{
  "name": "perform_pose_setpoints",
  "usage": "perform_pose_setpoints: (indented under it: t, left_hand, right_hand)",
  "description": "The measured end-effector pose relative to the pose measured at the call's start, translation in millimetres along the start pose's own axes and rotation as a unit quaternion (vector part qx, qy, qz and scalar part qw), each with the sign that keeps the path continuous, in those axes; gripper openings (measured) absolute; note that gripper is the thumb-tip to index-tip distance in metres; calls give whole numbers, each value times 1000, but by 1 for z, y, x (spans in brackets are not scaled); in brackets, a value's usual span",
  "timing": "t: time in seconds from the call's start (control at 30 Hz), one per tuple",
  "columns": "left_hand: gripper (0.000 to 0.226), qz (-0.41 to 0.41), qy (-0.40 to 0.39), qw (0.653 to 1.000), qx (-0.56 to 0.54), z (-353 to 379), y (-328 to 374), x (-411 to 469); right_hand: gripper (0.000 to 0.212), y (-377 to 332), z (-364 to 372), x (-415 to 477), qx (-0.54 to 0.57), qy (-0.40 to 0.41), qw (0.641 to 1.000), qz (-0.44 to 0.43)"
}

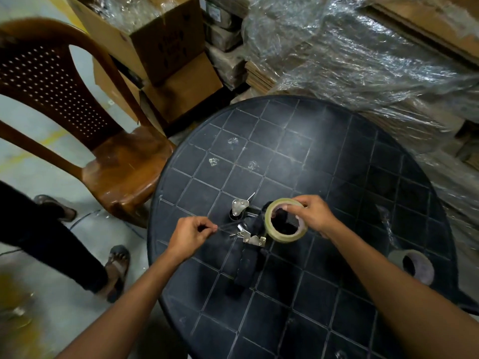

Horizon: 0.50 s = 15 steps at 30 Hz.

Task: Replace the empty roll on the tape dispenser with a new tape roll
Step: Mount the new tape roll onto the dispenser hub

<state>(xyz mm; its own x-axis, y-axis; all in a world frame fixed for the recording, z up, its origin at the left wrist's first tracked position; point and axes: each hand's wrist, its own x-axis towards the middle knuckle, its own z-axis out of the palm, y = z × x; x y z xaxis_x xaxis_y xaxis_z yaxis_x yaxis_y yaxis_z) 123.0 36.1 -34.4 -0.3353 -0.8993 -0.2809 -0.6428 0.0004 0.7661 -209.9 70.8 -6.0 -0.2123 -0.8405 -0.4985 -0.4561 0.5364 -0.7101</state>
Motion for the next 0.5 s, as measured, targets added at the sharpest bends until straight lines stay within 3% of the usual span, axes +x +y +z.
perform_pose_setpoints:
  t: [0.27,0.5]
  left_hand:
    - [24,-32,23,999,-30,10,-14,-3]
    - [17,-61,37,997,-15,25,-25,-7]
  right_hand:
    - [14,-5,13,4,16,-8,1000,4]
    - [26,-14,18,9,22,-22,1000,-3]
